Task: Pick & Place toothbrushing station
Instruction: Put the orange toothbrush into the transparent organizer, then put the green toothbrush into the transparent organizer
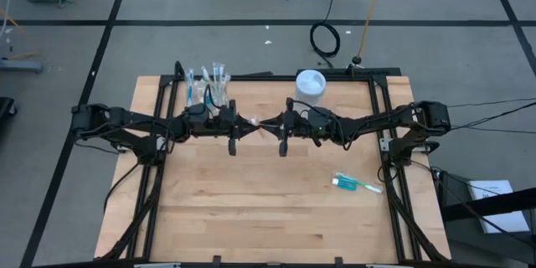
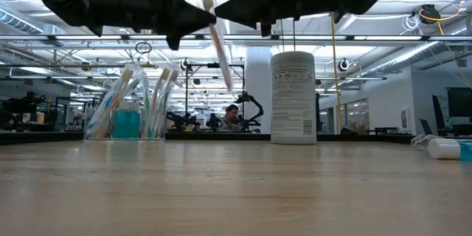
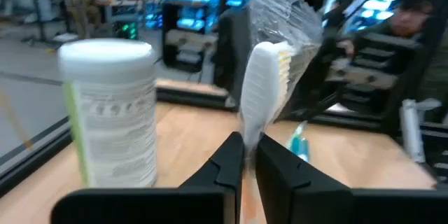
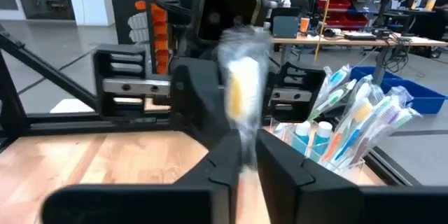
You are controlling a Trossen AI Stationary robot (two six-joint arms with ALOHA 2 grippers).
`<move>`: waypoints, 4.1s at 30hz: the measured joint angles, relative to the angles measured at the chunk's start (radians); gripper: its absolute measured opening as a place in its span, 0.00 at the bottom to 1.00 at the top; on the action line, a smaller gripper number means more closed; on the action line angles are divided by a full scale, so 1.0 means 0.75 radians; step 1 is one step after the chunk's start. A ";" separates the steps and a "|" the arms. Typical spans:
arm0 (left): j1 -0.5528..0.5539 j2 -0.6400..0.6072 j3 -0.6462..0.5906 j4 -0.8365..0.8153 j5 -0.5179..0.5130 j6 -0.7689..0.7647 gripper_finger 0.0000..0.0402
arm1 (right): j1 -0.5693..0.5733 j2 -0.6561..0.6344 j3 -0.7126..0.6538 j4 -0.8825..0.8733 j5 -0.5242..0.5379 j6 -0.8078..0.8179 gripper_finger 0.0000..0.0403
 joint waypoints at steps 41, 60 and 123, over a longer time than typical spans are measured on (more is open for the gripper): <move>0.150 -1.088 -0.071 -1.613 -1.554 -0.305 0.05 | -0.011 0.000 0.000 -0.135 0.239 0.029 0.34; 0.476 -0.729 -0.173 -1.578 -1.237 -0.579 0.09 | -0.011 0.000 0.001 -0.054 0.237 -0.014 0.34; 0.792 -0.800 0.123 -1.952 -0.435 -0.392 0.28 | 0.029 -0.001 0.001 -0.492 -0.197 0.123 0.33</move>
